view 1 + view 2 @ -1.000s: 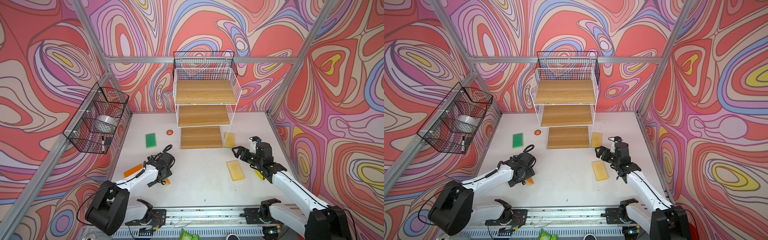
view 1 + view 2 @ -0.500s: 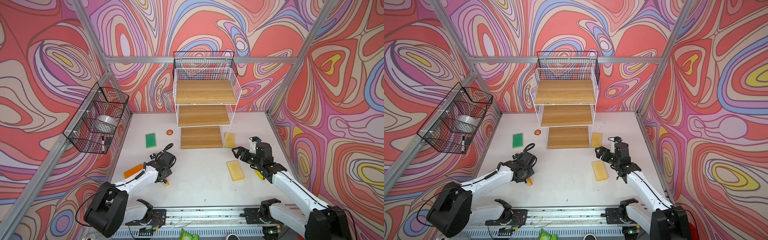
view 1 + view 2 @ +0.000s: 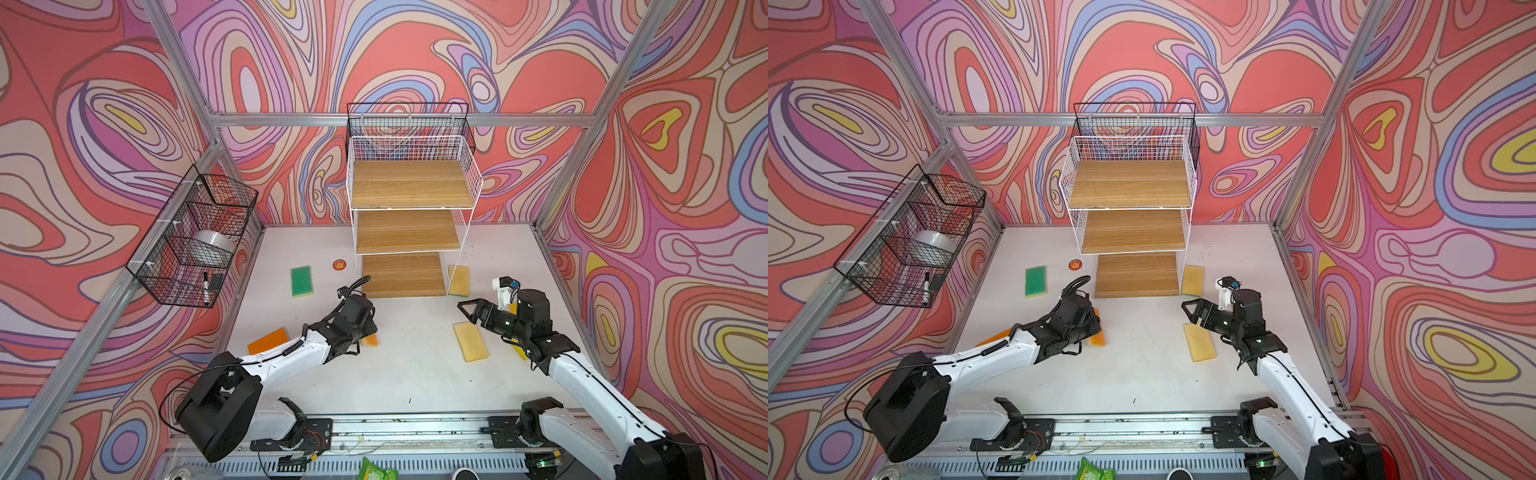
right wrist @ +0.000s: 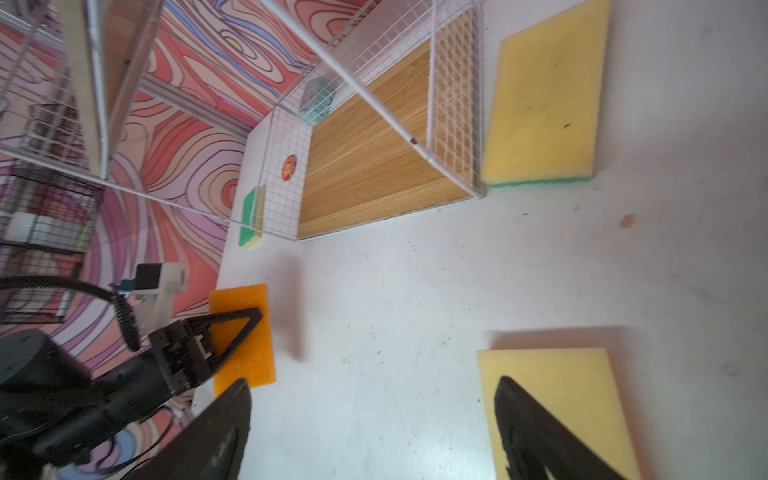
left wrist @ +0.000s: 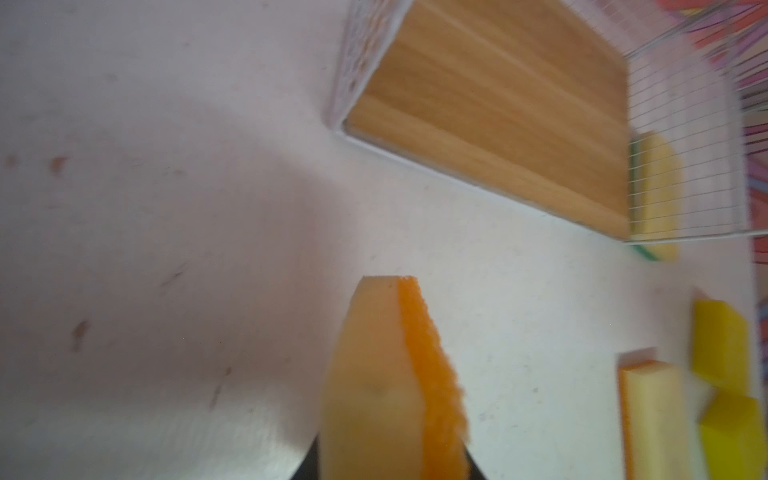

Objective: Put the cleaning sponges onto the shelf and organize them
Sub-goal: 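Lift orange sponge toward the shelf while right gripper reaches toward it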

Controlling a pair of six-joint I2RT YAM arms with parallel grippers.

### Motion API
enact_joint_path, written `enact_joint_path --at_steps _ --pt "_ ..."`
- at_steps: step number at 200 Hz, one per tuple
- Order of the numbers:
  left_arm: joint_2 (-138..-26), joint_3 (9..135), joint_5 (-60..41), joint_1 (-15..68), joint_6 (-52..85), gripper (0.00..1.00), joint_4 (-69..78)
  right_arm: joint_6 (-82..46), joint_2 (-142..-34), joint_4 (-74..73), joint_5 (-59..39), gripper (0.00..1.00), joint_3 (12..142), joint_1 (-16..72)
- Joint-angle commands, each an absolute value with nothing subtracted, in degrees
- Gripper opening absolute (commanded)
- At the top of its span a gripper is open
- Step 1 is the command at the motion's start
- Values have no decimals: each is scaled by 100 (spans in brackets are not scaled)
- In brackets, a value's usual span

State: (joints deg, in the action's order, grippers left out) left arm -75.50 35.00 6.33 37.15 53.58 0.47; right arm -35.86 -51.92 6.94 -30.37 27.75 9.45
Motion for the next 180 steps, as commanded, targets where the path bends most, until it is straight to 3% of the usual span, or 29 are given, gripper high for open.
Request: enact_joint_path --at_steps 1,43,74,119,137,180 --pt "-7400 3140 101 3733 5260 28 2194 -4169 -4947 363 -3858 95 2485 967" --pt "-7506 3042 -289 3714 5213 33 3599 -5007 -5083 -804 -4464 91 2093 997" --pt "-7805 2720 -966 3419 5633 37 4750 -5089 -5414 -1325 -4382 89 2196 1368" --pt "-8867 2511 -2102 2852 6623 25 6798 -5030 -6449 -2016 -4348 79 2510 2115" --pt "-9009 2509 -2271 2844 6687 19 6969 -4971 -6761 -2094 -4255 74 2615 2243" --pt "-8868 2450 -2385 2832 6684 18 6913 -4949 -7236 -2302 -4138 71 2789 2508"
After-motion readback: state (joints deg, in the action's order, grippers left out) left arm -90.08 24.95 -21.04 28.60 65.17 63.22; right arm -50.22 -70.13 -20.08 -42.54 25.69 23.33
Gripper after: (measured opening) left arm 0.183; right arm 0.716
